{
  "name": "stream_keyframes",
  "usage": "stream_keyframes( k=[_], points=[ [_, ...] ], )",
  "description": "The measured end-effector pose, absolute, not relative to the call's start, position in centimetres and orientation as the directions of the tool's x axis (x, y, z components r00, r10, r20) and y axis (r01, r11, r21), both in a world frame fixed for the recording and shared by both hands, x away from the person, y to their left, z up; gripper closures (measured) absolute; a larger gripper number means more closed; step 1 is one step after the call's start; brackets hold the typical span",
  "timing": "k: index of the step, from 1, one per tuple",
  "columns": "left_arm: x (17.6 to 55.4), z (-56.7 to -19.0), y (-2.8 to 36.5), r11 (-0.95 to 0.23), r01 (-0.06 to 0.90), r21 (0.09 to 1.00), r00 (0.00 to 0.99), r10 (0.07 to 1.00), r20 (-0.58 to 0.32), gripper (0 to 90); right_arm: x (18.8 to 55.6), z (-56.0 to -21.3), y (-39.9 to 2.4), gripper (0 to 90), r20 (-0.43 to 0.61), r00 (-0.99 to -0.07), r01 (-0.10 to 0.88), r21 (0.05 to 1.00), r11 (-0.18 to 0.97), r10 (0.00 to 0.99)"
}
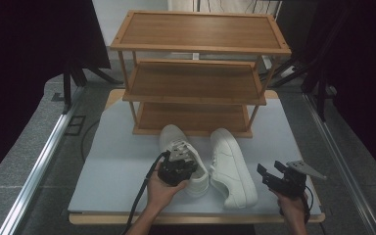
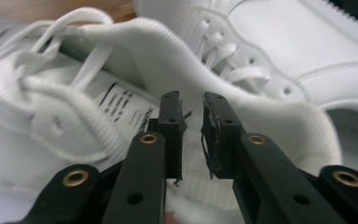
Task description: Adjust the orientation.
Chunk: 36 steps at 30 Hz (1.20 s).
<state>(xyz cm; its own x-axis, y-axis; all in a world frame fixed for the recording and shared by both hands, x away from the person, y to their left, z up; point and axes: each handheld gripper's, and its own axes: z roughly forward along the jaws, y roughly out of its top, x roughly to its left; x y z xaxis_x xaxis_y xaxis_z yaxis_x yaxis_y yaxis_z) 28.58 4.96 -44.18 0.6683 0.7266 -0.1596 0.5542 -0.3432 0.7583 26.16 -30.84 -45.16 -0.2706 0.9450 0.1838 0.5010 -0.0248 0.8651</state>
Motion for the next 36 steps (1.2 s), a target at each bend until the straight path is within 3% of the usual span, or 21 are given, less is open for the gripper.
stream_keyframes(
  k=[11, 21, 30, 36],
  points=[
    [27.5, -44.2, 6.5, -0.378, 0.539, 0.753, 0.666, 0.739, -0.106, 86.4, 26.1, -45.2, -31.0, 27.4, 0.185, -0.259, 0.503, 0.864, -0.031, 0.948],
    [27.5, -44.0, 9.6, -0.373, 0.569, 0.733, 0.661, 0.738, -0.137, 88.0, 26.1, -45.4, -31.1, 27.5, 0.189, -0.248, 0.515, 0.857, -0.036, 0.95],
    [28.2, -43.9, 15.1, -0.341, 0.612, 0.713, 0.635, 0.75, -0.186, 89.1, 26.1, -45.5, -30.9, 27.5, 0.182, -0.248, 0.518, 0.855, -0.028, 0.952],
    [28.2, -44.1, 15.2, -0.318, 0.604, 0.73, 0.656, 0.718, -0.23, 86.9, 26.3, -45.7, -30.9, 27.5, 0.18, -0.243, 0.525, 0.851, -0.027, 0.953]
  ],
)
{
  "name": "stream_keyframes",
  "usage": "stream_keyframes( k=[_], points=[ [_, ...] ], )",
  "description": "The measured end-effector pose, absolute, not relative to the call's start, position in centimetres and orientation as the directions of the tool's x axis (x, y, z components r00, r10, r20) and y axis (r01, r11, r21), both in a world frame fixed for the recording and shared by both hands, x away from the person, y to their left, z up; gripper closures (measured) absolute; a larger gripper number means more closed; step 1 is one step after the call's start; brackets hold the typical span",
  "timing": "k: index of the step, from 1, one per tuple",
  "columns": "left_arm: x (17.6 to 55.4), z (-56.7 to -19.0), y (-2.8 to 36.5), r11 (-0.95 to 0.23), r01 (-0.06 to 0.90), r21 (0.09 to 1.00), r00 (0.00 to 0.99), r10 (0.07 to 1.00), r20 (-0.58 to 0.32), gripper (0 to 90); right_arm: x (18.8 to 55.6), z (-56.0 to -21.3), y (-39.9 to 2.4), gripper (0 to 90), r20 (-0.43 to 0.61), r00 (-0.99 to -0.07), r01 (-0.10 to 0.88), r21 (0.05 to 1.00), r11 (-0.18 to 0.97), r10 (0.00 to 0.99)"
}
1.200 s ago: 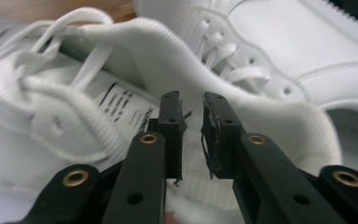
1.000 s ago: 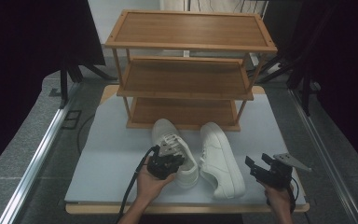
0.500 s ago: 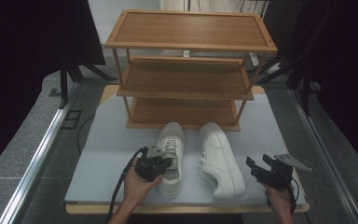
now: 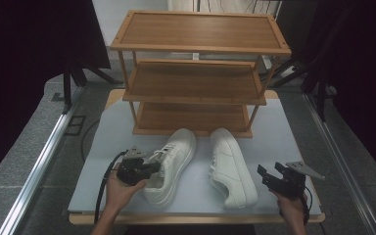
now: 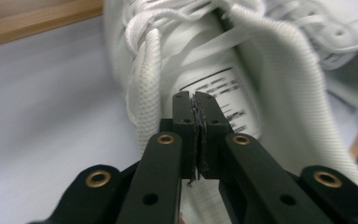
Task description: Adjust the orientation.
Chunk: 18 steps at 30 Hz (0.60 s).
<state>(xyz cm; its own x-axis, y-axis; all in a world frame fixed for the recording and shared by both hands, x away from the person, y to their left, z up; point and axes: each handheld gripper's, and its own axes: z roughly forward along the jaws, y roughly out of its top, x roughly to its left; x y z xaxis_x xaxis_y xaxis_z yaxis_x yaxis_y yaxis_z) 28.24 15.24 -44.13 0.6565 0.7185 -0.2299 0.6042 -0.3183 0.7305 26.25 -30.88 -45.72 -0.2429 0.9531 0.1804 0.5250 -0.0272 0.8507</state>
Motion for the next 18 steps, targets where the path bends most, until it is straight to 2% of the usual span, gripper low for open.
stream_keyframes(
  k=[6, 9, 10, 11, 12, 13, 17, 18],
  points=[
    [27.8, -43.9, 13.1, -0.362, 0.575, 0.734, 0.698, 0.685, -0.209, 83.1, 26.2, -45.8, -30.9, 27.5, 0.18, -0.245, 0.526, 0.85, -0.025, 0.953],
    [27.4, -43.6, 12.8, -0.362, 0.566, 0.741, 0.686, 0.705, -0.18, 82.8, 26.1, -45.7, -31.2, 27.5, 0.184, -0.237, 0.524, 0.851, -0.034, 0.954],
    [27.3, -43.5, 12.9, -0.35, 0.562, 0.749, 0.687, 0.702, -0.188, 78.2, 26.1, -45.7, -31.4, 27.6, 0.188, -0.23, 0.523, 0.851, -0.042, 0.955],
    [27.0, -43.4, 13.0, -0.334, 0.557, 0.761, 0.689, 0.697, -0.199, 78.2, 26.1, -45.7, -31.4, 27.6, 0.188, -0.23, 0.523, 0.851, -0.042, 0.955],
    [26.5, -43.0, 13.2, -0.304, 0.549, 0.779, 0.695, 0.684, -0.222, 67.9, 26.1, -45.7, -31.6, 27.6, 0.192, -0.225, 0.521, 0.852, -0.048, 0.955],
    [26.5, -43.0, 13.2, -0.304, 0.549, 0.779, 0.695, 0.684, -0.222, 65.8, 26.1, -45.7, -31.6, 27.6, 0.192, -0.225, 0.521, 0.852, -0.048, 0.955],
    [24.6, -41.5, 12.9, -0.26, 0.471, 0.843, 0.643, 0.756, -0.126, 58.2, 26.1, -45.7, -31.5, 27.6, 0.19, -0.222, 0.518, 0.854, -0.049, 0.956],
    [24.6, -41.5, 12.9, -0.26, 0.471, 0.843, 0.643, 0.756, -0.126, 55.6, 26.1, -45.7, -31.4, 27.6, 0.188, -0.222, 0.517, 0.855, -0.048, 0.957]
  ],
)
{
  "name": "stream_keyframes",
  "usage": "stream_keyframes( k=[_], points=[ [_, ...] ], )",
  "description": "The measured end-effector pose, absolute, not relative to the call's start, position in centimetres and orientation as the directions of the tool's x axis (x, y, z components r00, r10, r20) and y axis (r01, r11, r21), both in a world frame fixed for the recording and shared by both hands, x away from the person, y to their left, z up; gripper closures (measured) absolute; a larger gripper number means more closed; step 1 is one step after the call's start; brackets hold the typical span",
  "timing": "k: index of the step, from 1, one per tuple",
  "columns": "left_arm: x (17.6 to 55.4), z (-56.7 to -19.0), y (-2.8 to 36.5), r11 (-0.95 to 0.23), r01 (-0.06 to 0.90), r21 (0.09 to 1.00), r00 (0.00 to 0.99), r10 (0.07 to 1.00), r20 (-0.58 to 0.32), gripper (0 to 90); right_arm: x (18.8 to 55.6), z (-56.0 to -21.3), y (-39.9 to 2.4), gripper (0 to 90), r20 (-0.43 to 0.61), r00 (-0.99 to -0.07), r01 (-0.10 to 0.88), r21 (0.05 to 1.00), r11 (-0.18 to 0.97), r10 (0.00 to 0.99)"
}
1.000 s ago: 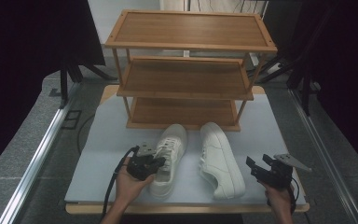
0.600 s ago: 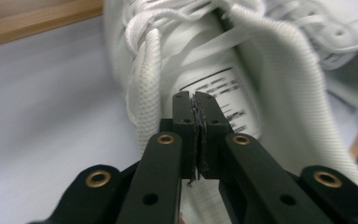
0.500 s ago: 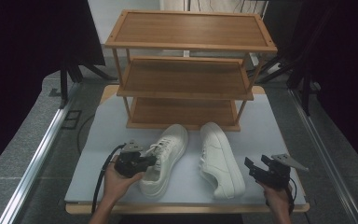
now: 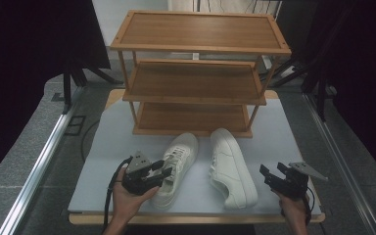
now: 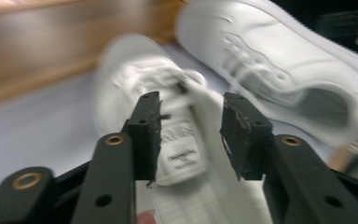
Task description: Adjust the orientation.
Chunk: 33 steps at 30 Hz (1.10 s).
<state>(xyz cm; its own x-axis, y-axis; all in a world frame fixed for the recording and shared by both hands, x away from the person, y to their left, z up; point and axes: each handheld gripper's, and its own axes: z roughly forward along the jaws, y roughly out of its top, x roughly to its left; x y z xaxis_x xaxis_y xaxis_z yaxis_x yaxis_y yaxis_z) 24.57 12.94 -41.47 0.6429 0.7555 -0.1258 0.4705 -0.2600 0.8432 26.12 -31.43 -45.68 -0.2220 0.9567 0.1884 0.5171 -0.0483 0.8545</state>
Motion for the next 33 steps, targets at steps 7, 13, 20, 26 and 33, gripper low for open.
stream_keyframes(
  k=[7, 13, 20, 26, 33],
  points=[
    [27.3, -43.4, 12.6, -0.302, 0.566, 0.767, 0.557, 0.826, -0.086, 53.0, 26.2, -45.8, -31.0, 27.4, 0.178, -0.233, 0.524, 0.851, -0.031, 0.956],
    [28.5, -44.7, 12.7, -0.292, 0.574, 0.765, 0.563, 0.819, -0.11, 74.5, 26.2, -45.9, -31.1, 27.5, 0.179, -0.227, 0.523, 0.852, -0.035, 0.957],
    [28.7, -44.7, 14.8, -0.244, 0.575, 0.781, 0.532, 0.837, -0.13, 81.7, 26.1, -45.8, -31.1, 27.5, 0.177, -0.228, 0.519, 0.854, -0.035, 0.957],
    [28.2, -44.7, 16.9, -0.242, 0.575, 0.781, 0.522, 0.844, -0.123, 81.6, 26.0, -45.5, -31.2, 27.7, 0.178, -0.219, 0.501, 0.864, -0.047, 0.959],
    [27.8, -45.2, 19.5, -0.192, 0.581, 0.791, 0.513, 0.841, -0.173, 80.3, 25.5, -44.5, -30.1, 30.3, 0.153, -0.25, 0.454, 0.891, -0.024, 0.956]
  ],
)
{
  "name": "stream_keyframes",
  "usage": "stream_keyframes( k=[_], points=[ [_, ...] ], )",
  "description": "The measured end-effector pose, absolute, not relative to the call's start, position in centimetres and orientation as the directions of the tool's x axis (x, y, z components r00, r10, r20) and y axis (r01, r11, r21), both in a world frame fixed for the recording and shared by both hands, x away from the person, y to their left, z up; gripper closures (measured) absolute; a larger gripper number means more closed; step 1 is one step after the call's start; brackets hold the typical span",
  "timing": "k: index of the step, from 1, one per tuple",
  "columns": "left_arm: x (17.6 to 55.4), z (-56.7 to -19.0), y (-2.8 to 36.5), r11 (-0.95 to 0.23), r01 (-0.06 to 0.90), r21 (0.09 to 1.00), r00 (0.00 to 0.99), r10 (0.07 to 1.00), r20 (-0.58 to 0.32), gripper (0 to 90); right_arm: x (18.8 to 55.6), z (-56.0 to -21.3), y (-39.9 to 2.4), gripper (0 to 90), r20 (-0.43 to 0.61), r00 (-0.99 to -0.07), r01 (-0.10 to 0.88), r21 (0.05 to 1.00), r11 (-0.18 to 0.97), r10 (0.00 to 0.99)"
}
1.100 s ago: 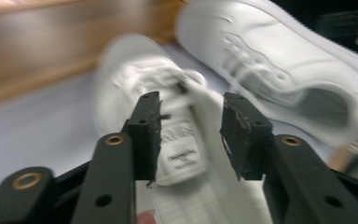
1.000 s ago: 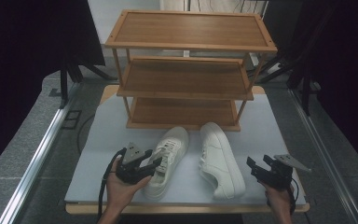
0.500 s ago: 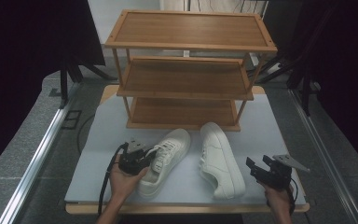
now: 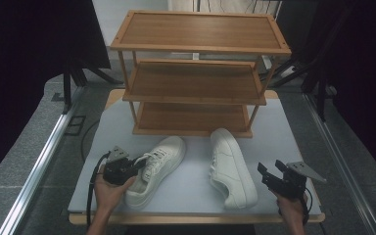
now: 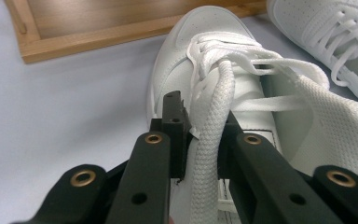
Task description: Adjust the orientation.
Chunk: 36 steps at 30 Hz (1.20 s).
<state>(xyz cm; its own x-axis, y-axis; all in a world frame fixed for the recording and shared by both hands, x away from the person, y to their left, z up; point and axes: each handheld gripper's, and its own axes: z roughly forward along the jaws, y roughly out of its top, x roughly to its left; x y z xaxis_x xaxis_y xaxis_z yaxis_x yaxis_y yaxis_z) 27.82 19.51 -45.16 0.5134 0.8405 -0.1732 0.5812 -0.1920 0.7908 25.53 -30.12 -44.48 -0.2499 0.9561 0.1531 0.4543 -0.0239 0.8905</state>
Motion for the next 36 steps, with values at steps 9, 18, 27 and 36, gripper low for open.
stream_keyframes(
  k=[9, 18, 27, 36],
  points=[
    [27.5, -45.3, 19.5, -0.159, 0.588, 0.793, 0.489, 0.851, -0.193, 72.3, 24.8, -42.8, -28.3, 37.0, 0.144, -0.34, 0.415, 0.91, 0.011, 0.929],
    [26.3, -43.7, 20.5, -0.073, 0.533, 0.843, 0.488, 0.84, -0.236, 43.6, 23.7, -41.7, -24.8, 58.3, 0.109, -0.491, 0.398, 0.911, 0.11, 0.864],
    [25.9, -43.0, 20.7, -0.029, 0.538, 0.842, 0.498, 0.818, -0.29, 39.7, 22.7, -41.9, -21.6, 75.4, 0.045, -0.617, 0.382, 0.89, 0.249, 0.786],
    [25.9, -43.0, 19.7, -0.059, 0.549, 0.834, 0.526, 0.799, -0.29, 39.0, 22.5, -43.3, -19.8, 83.9, 0.026, -0.685, 0.413, 0.837, 0.359, 0.728]
  ],
)
